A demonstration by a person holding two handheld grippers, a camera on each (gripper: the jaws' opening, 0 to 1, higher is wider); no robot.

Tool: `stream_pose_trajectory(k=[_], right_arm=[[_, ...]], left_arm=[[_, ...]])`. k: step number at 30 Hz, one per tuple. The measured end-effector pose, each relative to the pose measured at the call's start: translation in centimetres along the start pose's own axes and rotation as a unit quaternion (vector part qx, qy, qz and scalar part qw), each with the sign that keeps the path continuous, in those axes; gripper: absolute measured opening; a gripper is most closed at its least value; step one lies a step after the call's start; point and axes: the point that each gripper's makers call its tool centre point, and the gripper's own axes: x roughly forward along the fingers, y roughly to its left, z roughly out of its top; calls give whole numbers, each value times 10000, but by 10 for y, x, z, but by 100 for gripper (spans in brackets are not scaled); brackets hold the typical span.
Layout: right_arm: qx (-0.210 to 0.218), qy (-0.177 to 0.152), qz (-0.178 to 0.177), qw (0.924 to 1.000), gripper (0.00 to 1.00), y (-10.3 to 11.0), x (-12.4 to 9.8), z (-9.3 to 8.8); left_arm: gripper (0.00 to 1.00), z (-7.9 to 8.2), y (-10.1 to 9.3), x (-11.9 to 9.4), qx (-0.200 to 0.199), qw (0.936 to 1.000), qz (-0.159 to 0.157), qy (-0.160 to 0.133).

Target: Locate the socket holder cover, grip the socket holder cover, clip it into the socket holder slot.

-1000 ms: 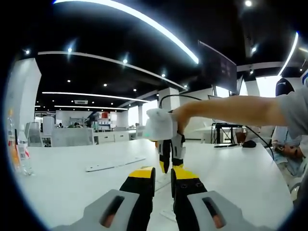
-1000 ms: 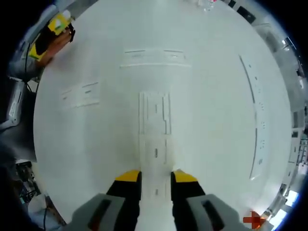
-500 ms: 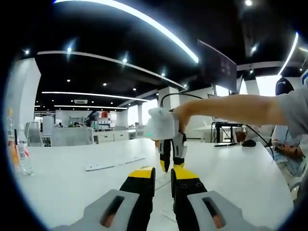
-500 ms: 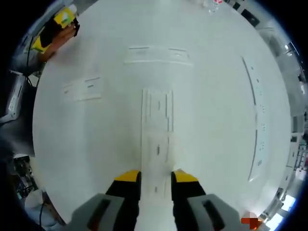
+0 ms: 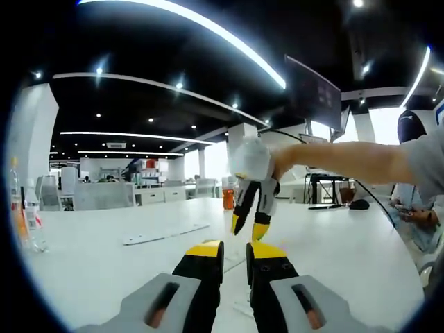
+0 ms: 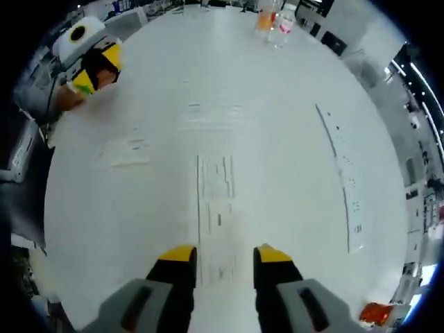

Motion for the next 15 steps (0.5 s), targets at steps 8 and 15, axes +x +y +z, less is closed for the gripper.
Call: stream_pose_trajectory(k=[8, 15], right_arm=[[544, -1434, -1293, 9797, 30, 10, -30, -5], [2106, -3430, -2162, 8895, 33, 12, -72, -10]], left_arm=[[14, -3, -3, 2, 12, 10000, -18, 42], [14, -6, -3, 3, 33, 9999, 12, 103]])
